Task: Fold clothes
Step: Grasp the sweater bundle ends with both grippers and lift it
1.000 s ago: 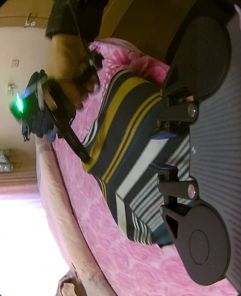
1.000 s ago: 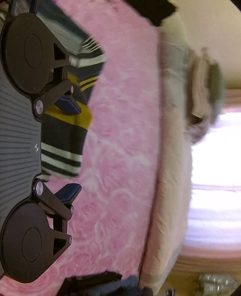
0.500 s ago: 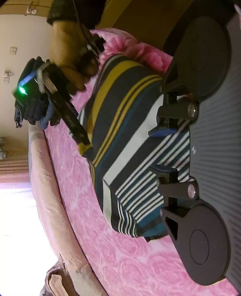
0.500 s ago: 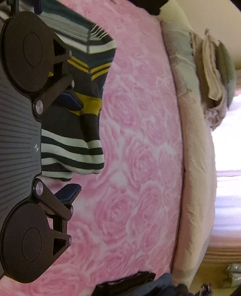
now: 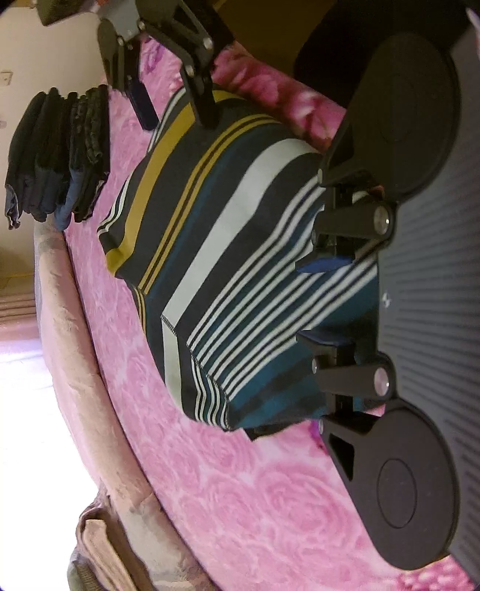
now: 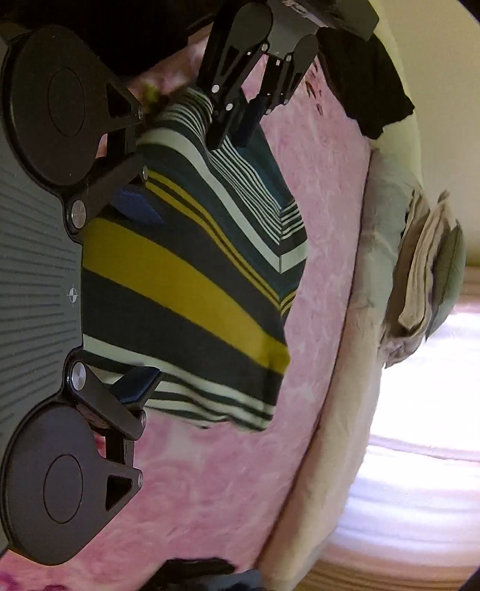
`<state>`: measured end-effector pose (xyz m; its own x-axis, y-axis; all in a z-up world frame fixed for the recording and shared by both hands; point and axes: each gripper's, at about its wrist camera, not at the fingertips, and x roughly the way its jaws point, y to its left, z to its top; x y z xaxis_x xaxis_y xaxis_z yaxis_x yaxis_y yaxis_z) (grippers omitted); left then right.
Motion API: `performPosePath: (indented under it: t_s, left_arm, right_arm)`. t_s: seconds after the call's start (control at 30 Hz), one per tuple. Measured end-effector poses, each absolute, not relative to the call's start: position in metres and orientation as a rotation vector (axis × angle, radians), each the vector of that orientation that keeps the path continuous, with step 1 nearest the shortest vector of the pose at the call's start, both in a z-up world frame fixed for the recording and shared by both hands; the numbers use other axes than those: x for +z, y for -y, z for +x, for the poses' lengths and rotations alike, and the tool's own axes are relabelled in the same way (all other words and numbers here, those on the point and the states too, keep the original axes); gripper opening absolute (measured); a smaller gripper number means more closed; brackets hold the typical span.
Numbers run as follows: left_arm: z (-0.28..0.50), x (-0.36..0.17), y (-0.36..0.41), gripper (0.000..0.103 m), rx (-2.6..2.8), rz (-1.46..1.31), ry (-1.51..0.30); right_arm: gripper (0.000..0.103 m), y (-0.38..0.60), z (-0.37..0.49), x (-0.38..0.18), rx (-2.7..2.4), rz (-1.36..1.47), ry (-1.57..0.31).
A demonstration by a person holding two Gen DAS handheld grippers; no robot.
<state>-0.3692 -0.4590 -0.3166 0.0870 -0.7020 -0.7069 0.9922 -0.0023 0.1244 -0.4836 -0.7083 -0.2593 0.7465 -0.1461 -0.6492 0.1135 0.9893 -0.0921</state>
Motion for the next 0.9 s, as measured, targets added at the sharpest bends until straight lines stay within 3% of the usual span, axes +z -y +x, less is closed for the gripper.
performPosePath:
  t_s: [0.13, 0.4, 0.67, 0.9]
  left_arm:
    - [-0.369, -0.317, 0.459, 0.029, -1.421, 0.735, -0.518]
    - [-0.370, -0.317, 0.459, 0.029, -1.406, 0.761, -0.523]
    - [-0.371, -0.317, 0.460, 0.030, -1.403, 0.773, -0.530]
    - [-0.370, -0.318, 0.461, 0.034, -1.399, 0.776, -0.526]
  right_arm:
    - [0.085, 0.673, -0.499, -0.249, -0.116, -0.296, -0.671]
    - [0.085, 0.621, -0.497, -0.286, -0.048, -0.796, -0.738]
    - [0.085, 0.612, -0.473, -0.344, -0.006, -1.033, -0.828]
    - [0.085, 0.624, -0.461, -0.360, -0.041, -1.099, -0.809]
